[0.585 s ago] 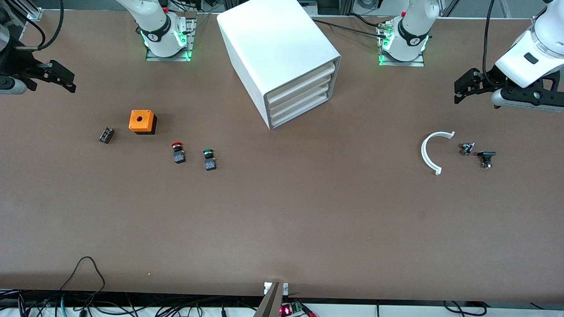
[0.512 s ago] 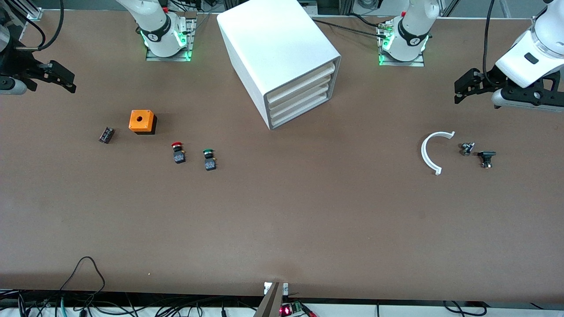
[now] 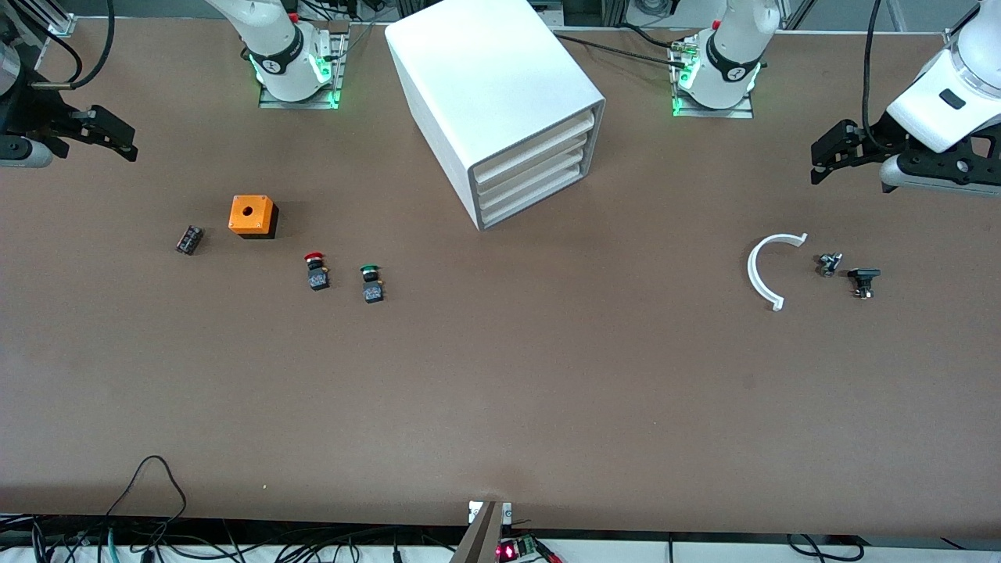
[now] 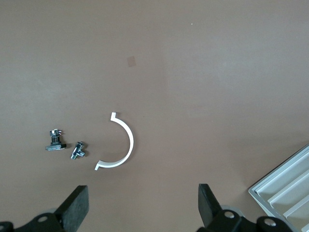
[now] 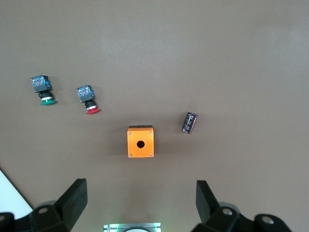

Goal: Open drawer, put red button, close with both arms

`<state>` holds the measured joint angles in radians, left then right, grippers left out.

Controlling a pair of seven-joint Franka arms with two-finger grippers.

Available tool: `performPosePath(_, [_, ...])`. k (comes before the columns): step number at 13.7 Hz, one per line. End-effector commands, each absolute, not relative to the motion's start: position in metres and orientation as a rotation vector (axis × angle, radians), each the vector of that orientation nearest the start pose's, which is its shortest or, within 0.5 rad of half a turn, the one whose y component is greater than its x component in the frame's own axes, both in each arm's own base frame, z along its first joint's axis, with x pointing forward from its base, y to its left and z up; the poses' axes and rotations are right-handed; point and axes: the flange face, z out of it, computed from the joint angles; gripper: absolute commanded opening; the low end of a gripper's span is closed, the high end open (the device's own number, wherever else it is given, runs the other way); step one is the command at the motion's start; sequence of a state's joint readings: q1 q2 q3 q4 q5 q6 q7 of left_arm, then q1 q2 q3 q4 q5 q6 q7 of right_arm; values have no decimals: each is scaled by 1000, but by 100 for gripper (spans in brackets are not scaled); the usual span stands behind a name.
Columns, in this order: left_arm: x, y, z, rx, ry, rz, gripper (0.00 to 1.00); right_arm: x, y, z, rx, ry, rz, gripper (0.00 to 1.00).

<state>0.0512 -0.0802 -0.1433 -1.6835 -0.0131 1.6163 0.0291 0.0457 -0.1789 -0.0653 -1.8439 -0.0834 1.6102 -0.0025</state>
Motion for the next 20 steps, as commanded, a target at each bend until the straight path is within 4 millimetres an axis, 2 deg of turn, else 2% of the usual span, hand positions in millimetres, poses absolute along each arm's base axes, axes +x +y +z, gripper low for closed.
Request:
performPosePath(1, [537,-54,625,-3124,223,-23,100,498,-22,603,-3201,1,93,100])
performPosePath(2, [537,-57,623,-3124,228,-16,100,503,-21,595,-3203,-3,118,100])
performPosePath(3, [543,-62,610,-3119,242,26,100,508,-15,589,-3209,-23,137,100])
performPosePath(5, [543,-65,608,-3122,269,31,100,511,-12,589,-3207,-31,159,100])
performPosePath(6, [547,-64,601,-3124,267,50,100,513,-12,583,-3201,-26,178,100])
performPosePath(8, [555,-66,577,-3127,274,101,100,523,7,562,-3200,-86,245,100])
performPosePath(9, [562,-72,554,-3128,291,148,100,528,12,552,-3200,-91,269,100])
performPosePath(10, [566,-88,523,-3122,337,227,100,535,15,537,-3198,-100,298,100])
performPosePath(11, [568,-93,495,-3119,349,309,100,544,20,525,-3199,-118,320,100])
performPosePath(12, [568,-97,479,-3144,358,362,100,555,26,514,-3201,-135,328,100])
performPosePath(15, [566,-124,403,-3325,302,629,100,585,48,471,-3183,-172,396,100])
performPosePath(17, [552,-142,349,-3466,172,824,100,596,60,443,-3129,-176,397,100])
performPosePath(18, [542,-157,328,-3537,135,932,100,601,65,426,-3108,-184,384,100])
performPosePath(20, [524,-189,296,-3651,168,1063,100,598,76,387,-3104,-213,341,100])
